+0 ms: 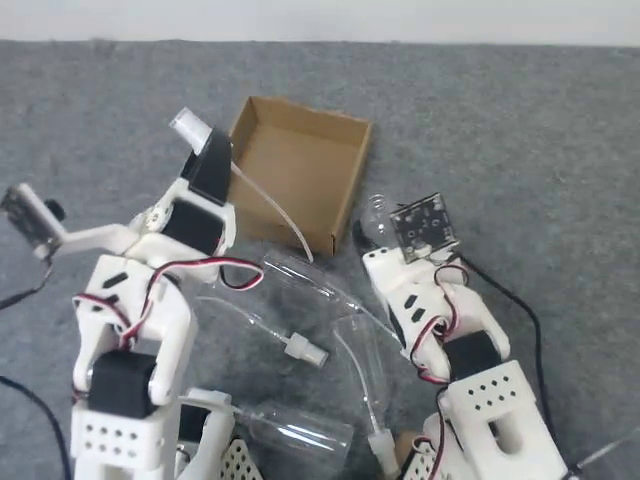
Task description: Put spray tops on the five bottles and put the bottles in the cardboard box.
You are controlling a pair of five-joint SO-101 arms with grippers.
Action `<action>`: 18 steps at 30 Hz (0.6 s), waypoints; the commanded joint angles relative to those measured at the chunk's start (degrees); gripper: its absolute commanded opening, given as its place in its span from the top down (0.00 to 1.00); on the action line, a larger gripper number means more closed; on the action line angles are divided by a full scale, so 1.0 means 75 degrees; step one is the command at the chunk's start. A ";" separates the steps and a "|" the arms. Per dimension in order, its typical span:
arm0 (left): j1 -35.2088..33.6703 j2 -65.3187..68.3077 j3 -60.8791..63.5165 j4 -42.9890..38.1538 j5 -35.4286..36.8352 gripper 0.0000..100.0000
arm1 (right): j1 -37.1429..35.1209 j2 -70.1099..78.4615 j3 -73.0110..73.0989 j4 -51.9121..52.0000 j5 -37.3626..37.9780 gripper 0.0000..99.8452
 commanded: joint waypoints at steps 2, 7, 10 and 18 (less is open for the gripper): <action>-0.0035 -0.0434 0.0006 -0.0293 0.0234 0.99 | -0.0135 -0.0264 -0.0023 -0.0018 0.0129 0.99; -0.0047 -0.0469 0.0018 -0.0281 0.0234 0.99 | -0.0498 -0.0264 0.0023 0.0006 0.0129 0.99; -0.0246 -0.0481 0.0064 -0.0281 0.0246 0.99 | -0.0862 -0.0264 0.0141 -0.0064 0.0141 0.99; -0.0903 -0.0481 0.0088 -0.0258 0.0821 0.99 | -0.1377 -0.0264 0.0176 -0.0076 0.0141 0.99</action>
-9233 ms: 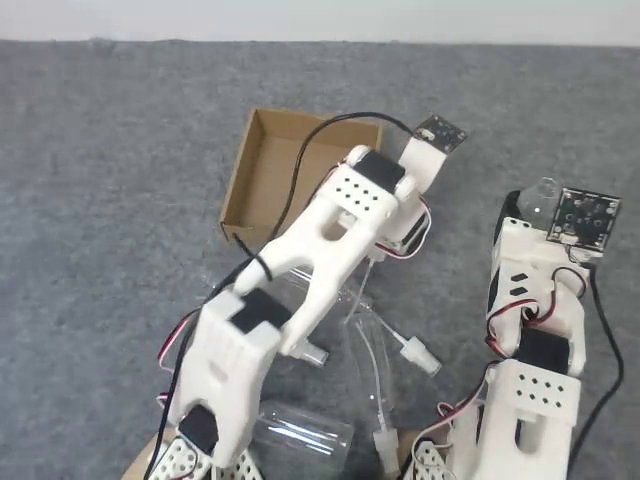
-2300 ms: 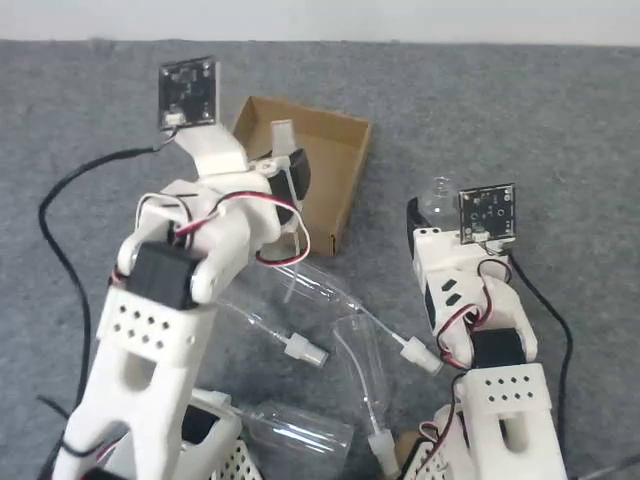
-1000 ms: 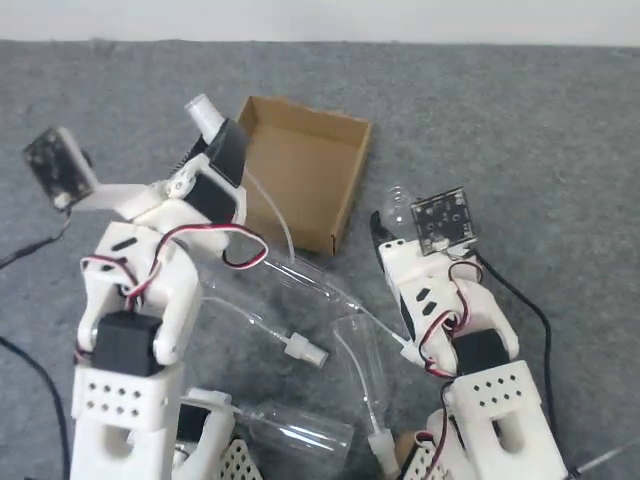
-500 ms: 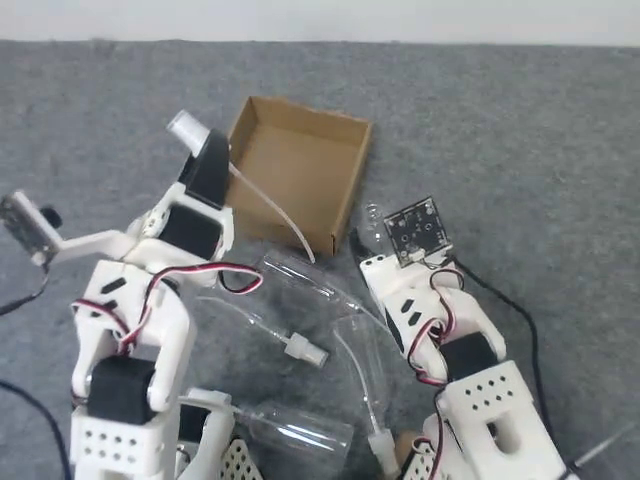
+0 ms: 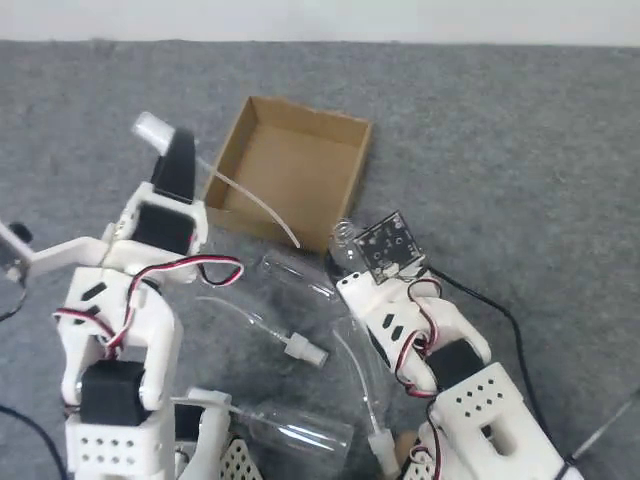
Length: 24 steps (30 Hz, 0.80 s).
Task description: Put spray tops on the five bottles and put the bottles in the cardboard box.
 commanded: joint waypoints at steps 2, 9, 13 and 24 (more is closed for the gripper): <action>-0.0070 -0.0164 -0.0018 -0.0246 0.0129 0.99 | -0.0393 -0.0275 -0.0141 -0.0088 0.0105 0.99; -0.0070 -0.0164 0.0182 -0.0258 0.0141 0.99 | -0.0498 -0.0264 -0.0117 -0.0615 0.0152 0.99; -0.0070 -0.0164 0.0229 -0.0258 0.0141 0.99 | -0.0498 -0.0264 -0.0117 -0.0615 0.0692 0.99; -0.0070 -0.0152 0.0240 -0.0270 0.0129 0.99 | -0.0932 -0.0264 -0.0117 -0.0768 0.0891 0.99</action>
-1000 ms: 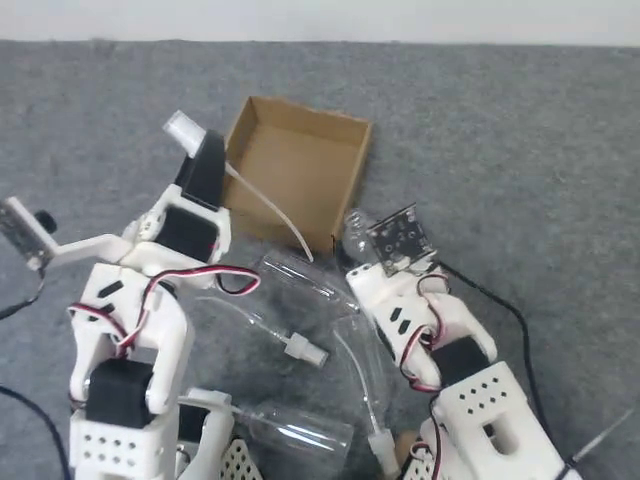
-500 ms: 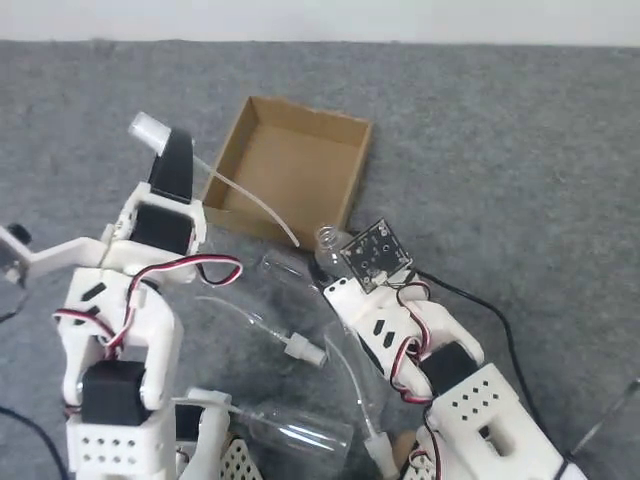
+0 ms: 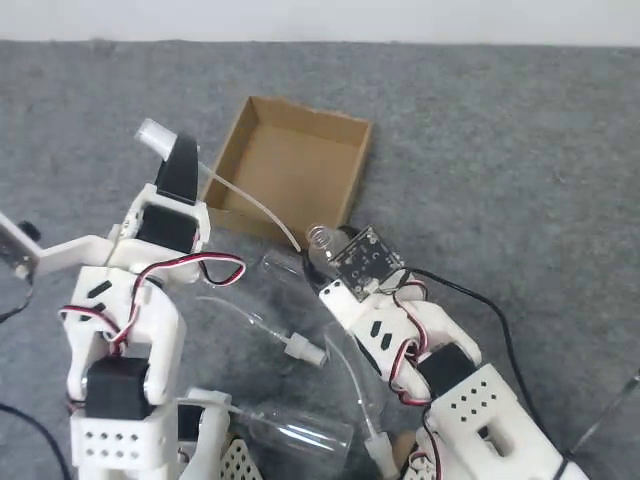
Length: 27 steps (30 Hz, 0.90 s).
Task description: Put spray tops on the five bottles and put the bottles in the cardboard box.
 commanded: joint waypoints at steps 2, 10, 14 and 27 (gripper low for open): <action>0.0012 -0.0152 -0.0006 -0.0305 0.0059 0.99 | -0.0346 -0.0264 -0.0117 -0.0205 0.0527 0.99; -0.0035 -0.0152 0.0885 -0.1688 -0.0012 0.99 | -0.0463 -0.0264 -0.0117 -0.0311 0.0656 0.99; 0.0012 -0.0152 0.0955 -0.1758 -0.0363 0.99 | -0.0440 -0.0264 -0.0117 -0.0299 0.0645 0.99; 0.0610 -0.0152 0.1201 -0.1735 -0.1125 0.99 | -0.0416 -0.0264 -0.0117 -0.0311 0.0633 0.99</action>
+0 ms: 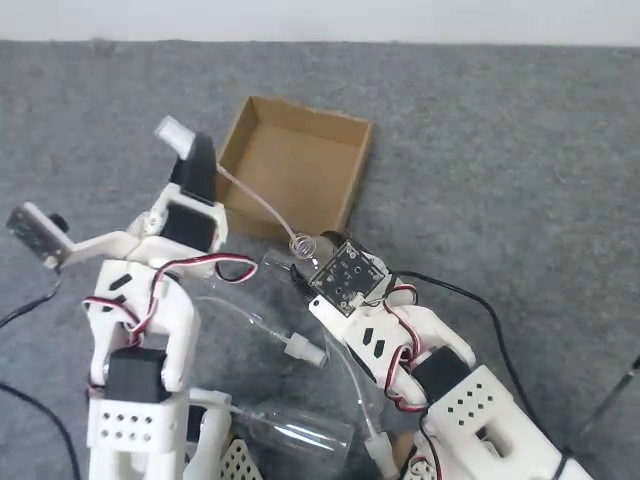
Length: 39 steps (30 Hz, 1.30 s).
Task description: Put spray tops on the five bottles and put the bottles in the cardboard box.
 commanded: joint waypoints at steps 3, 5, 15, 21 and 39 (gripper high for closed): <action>0.0305 -0.0152 0.0018 -0.0258 -0.0258 0.99 | -0.0018 -0.0264 -0.0117 -0.0217 0.0094 0.99; 0.0293 -0.0152 0.0018 -0.0258 -0.0258 0.99 | -0.0018 -0.0264 -0.0117 -0.0217 0.0094 0.99; 0.0328 -0.0152 0.0053 -0.0258 -0.0633 0.99 | -0.0018 -0.0275 0.0000 -0.0217 0.0082 0.99; 0.0539 -0.0152 0.0053 -0.0258 -0.0633 0.99 | 0.0088 -0.0275 0.0129 -0.0217 0.0070 0.99; 0.1219 -0.0164 0.0592 -0.0188 -0.1102 0.99 | 0.0651 -0.0275 0.0445 -0.0920 -0.0504 0.99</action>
